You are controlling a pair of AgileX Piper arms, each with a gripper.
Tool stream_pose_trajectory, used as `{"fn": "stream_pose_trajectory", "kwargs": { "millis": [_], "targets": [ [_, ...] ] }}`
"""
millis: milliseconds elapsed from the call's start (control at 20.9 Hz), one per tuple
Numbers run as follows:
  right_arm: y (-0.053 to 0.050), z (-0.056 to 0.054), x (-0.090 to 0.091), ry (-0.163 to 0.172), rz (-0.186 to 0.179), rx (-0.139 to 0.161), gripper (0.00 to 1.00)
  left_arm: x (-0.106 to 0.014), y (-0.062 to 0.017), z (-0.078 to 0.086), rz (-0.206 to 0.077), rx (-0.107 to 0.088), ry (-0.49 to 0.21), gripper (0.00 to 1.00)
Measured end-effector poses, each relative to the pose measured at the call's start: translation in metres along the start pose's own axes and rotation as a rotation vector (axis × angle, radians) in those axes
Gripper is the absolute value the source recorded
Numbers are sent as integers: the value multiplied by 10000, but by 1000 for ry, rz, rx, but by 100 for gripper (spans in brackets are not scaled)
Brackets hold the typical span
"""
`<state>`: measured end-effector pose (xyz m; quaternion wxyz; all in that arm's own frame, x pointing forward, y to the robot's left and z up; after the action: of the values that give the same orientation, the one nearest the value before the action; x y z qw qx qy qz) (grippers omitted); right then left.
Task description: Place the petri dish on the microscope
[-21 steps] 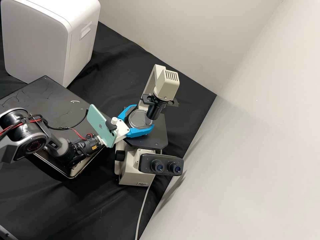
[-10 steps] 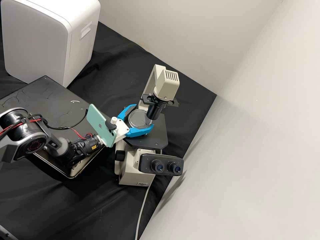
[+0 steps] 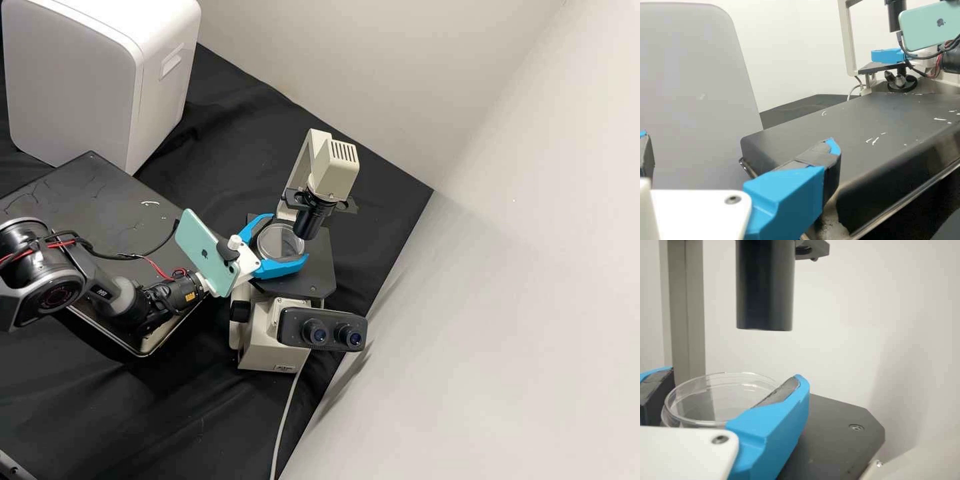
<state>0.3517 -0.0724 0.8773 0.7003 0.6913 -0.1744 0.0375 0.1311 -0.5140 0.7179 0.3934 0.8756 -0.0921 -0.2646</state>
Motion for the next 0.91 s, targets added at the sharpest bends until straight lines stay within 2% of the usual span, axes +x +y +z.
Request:
{"fn": "stream_pose_trajectory", "kwargs": {
  "millis": [334, 525, 907],
  "targets": [
    [7, -7, -12, -1, -1, 1, 0, 3, -10, 1, -5, 2, 0, 100],
    [22, -6, -13, -7, -1, 24, 0, 3, -10, 1, -5, 2, 0, 100],
    [46, 7, -13, -11, 5, 29, 0, 3, -10, 1, -5, 2, 0, 100]
  ]
}}
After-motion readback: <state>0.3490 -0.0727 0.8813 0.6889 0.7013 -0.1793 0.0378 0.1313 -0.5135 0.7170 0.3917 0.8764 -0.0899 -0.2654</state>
